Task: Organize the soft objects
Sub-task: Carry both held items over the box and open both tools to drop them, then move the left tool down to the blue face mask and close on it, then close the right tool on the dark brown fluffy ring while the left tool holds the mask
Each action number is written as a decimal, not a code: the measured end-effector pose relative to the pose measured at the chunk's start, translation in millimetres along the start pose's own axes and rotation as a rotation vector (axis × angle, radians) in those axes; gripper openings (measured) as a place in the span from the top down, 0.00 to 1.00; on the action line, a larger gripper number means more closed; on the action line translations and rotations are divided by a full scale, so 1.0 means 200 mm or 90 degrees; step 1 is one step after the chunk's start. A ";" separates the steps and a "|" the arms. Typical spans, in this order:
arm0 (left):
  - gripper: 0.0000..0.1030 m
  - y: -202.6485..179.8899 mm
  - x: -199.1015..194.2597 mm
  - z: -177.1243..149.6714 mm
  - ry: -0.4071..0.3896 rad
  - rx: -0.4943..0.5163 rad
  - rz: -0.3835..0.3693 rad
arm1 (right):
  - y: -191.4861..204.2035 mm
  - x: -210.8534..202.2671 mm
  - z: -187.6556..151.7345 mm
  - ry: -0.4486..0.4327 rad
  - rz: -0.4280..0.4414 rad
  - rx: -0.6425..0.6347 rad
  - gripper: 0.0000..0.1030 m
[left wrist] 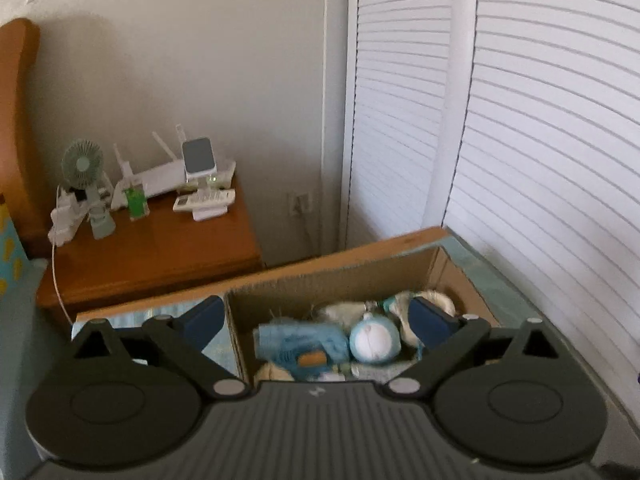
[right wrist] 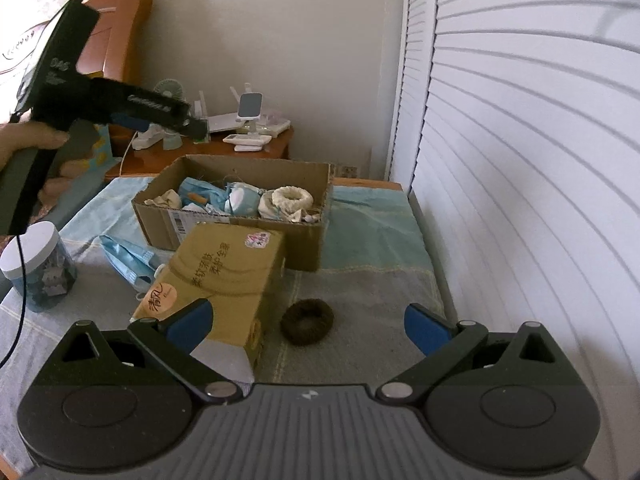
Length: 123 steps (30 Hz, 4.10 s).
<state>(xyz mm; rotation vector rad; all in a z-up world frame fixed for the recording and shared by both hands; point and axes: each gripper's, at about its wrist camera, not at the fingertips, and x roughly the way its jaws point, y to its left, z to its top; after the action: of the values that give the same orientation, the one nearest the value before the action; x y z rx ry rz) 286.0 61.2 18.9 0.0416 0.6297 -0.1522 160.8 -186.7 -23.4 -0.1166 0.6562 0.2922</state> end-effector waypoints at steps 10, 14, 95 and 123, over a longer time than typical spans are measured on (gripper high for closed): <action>0.01 -0.01 -0.19 -0.18 0.013 0.011 0.021 | 0.03 -0.10 0.00 -0.023 0.001 -0.005 0.00; 0.01 -0.01 -0.19 -0.25 0.022 0.012 0.063 | 0.04 -0.12 -0.02 -0.027 0.003 -0.004 0.00; 0.25 -0.06 -0.04 -0.57 0.092 -0.019 0.023 | -0.08 0.08 -0.04 0.016 0.009 0.017 0.16; 0.25 -0.08 -0.04 -0.55 0.094 -0.033 0.011 | -0.11 0.47 -0.06 0.072 0.018 0.010 0.85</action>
<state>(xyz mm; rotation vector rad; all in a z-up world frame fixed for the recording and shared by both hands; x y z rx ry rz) 213.4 56.2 -64.8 0.0088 0.7801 -0.1168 232.0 -187.4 -90.1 -0.1097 0.7725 0.3093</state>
